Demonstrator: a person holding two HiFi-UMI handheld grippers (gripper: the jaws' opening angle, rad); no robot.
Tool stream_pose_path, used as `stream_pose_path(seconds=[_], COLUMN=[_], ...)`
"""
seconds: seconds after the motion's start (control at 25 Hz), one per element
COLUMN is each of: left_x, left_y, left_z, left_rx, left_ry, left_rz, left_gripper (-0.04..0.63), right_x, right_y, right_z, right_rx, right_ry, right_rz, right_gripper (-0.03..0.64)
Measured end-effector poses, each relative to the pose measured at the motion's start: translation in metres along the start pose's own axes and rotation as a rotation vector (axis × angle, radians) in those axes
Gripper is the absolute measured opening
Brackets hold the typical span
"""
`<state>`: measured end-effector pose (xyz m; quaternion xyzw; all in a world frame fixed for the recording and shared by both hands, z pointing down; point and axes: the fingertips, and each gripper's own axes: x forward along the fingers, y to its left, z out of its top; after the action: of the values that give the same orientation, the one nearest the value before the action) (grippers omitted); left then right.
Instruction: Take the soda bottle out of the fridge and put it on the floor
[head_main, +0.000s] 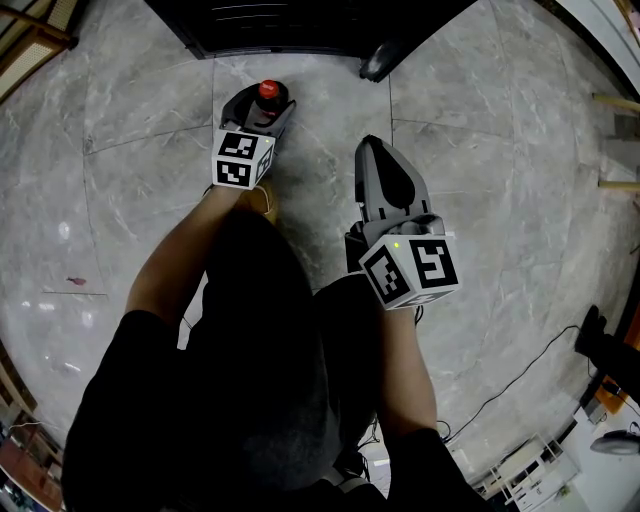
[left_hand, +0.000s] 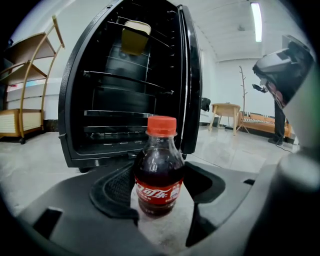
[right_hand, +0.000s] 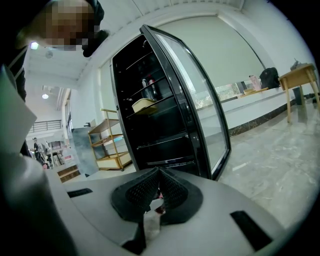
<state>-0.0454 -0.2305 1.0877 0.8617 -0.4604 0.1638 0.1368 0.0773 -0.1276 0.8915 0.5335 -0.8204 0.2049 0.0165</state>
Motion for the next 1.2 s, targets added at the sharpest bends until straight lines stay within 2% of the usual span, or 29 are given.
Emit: stream_pose_path(seconds=[0.36,0.64,0.96,1.2], left_x=[-0.002,-0.021,-0.057,-0.079], left_y=[-0.005,-0.010,-0.017,-0.023], left_z=[0.000,0.001,0.022,0.036], left_rx=[-0.029,-0.024,-0.015,-0.047], left_ry=[0.012,0.016,-0.013,-0.018], left_rz=[0.001,-0.001,-0.003,0.003], left_gripper=[0.302,0.302,0.302,0.302], right_x=[-0.008,-0.019,-0.041,-0.062], right_y=[0.002,0.009,0.031,0.036], right_z=[0.006,0.018,0.038,0.050], right_rx=[-0.005,-0.020,-0.035,-0.049], right_ry=[-0.013,-0.041,-0.079,-0.115], right_rz=[0.001,0.006,0.034,0.019], right_gripper=[0.023,0.023,0.023,0.023])
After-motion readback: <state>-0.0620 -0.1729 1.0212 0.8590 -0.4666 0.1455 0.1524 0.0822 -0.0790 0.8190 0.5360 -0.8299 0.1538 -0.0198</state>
